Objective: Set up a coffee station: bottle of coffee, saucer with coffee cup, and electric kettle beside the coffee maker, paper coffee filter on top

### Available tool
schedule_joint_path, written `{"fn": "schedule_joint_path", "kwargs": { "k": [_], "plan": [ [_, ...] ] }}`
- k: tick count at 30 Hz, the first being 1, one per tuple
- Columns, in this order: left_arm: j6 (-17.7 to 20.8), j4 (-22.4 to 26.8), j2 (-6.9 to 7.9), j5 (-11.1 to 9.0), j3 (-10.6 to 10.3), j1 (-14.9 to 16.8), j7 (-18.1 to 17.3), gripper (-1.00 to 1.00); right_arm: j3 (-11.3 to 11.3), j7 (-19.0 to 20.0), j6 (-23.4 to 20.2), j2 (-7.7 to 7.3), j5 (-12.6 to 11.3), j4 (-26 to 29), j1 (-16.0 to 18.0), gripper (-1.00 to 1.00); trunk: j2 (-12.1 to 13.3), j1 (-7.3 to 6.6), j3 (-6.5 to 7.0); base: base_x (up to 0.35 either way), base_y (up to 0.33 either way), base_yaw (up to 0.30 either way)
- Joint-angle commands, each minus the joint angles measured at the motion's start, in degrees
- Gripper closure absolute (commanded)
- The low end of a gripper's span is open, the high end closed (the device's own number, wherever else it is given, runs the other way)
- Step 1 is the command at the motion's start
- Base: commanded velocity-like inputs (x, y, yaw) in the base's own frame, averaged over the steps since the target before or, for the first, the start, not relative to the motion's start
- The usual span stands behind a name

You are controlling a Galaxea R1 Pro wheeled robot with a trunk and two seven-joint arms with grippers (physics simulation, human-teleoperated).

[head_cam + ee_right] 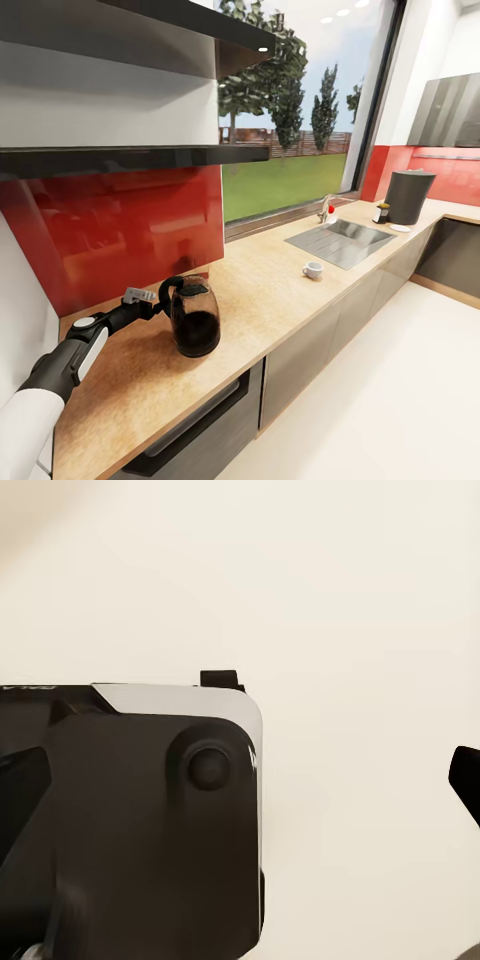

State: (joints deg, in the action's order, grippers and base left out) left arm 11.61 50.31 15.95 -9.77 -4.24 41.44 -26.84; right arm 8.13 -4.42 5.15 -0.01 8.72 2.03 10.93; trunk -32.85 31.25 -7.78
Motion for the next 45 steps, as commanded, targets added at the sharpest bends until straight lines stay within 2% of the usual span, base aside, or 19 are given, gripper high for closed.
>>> {"fn": "schedule_joint_path", "kwargs": {
  "k": [1,35,45],
  "plan": [
    [0.52,0.06,0.05,-0.61,-0.11,0.04,0.0,-1.0,0.48,-0.15,0.21,0.01,0.6,-0.08,0.06,-1.0,-0.09,0.02,-0.1,0.0,0.0,0.0],
    [0.56,0.06,0.29,-0.62,0.03,0.12,-0.47,-1.0,0.48,-0.15,0.21,0.01,0.6,-0.09,0.06,-1.0,-0.09,0.02,-0.1,0.001,0.0,0.0],
    [0.61,0.12,0.15,-0.67,-0.14,0.13,-0.51,-1.0,0.48,-0.15,0.21,0.01,0.6,-0.09,0.06,-1.0,-0.09,0.02,-0.1,0.12,0.0,0.0]
  ]
}}
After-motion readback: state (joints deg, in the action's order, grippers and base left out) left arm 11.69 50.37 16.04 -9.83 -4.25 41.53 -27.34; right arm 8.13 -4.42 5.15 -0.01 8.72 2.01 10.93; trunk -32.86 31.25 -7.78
